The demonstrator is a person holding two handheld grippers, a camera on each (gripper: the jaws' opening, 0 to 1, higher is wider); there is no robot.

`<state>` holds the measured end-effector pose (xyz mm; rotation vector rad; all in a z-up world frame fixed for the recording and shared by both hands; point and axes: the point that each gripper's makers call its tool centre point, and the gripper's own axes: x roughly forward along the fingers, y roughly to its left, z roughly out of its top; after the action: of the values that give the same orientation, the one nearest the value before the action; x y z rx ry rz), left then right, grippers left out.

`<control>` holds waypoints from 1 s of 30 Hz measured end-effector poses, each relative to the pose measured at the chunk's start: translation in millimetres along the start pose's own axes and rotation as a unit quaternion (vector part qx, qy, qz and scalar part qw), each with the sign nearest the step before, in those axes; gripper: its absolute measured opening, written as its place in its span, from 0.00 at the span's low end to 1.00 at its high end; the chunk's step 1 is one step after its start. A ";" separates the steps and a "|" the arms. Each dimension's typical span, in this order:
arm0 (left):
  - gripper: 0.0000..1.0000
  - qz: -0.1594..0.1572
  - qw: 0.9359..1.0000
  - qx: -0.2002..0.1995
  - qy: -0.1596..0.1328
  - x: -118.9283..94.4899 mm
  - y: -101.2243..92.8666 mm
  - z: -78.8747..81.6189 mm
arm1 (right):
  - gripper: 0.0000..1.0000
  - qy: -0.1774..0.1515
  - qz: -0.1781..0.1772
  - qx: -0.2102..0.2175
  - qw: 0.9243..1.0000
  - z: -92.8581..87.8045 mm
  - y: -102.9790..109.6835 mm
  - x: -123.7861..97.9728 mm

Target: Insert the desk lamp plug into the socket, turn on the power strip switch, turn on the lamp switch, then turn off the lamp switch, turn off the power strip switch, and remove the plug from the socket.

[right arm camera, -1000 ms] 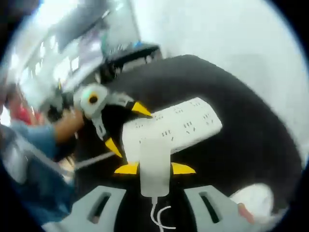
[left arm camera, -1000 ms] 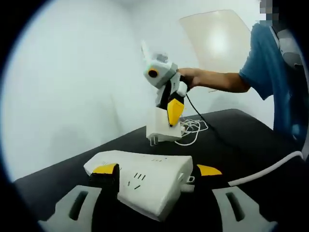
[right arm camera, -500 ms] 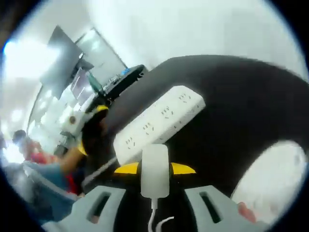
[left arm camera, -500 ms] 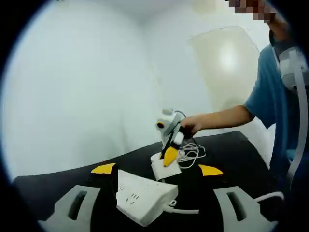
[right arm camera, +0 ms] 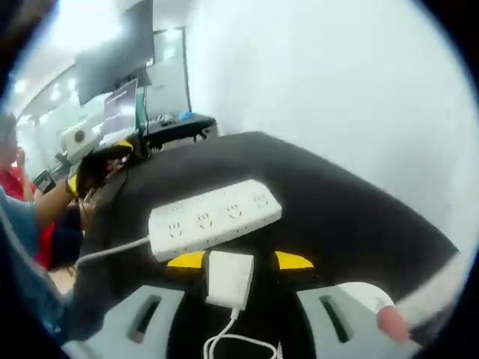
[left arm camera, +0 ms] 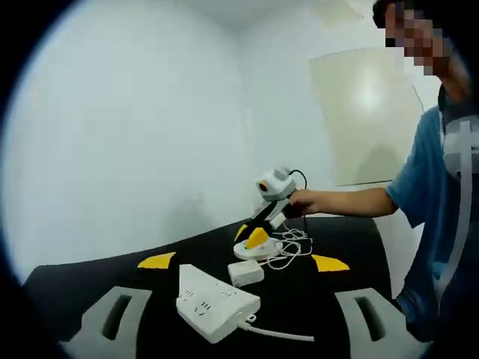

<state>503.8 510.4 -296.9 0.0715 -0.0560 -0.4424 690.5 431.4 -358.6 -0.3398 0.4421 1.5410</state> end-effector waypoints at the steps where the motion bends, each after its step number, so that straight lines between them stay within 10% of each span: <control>1: 0.72 0.001 1.000 0.000 0.000 -0.7 -0.9 2.4 | 0.34 -0.012 -0.004 0.002 1.000 3.4 -0.4 -6.8; 15: 0.75 0.009 0.999 -0.010 0.040 -13.0 -8.9 -16.4 | 0.51 -0.098 -0.045 0.026 0.994 3.0 15.9 -110.3; 20: 0.81 0.031 0.999 -0.038 0.018 -17.2 -0.3 -21.6 | 0.73 -0.114 -0.052 0.040 0.991 -7.5 23.5 -128.6; 30: 0.83 0.052 0.997 -0.049 0.018 -10.8 -23.1 -47.9 | 0.81 -0.148 -0.083 0.054 0.984 -39.2 46.7 -153.7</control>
<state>487.6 496.9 -346.9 -0.0193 -0.0029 -0.3402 644.8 278.2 -316.7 -0.0582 0.2565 1.3712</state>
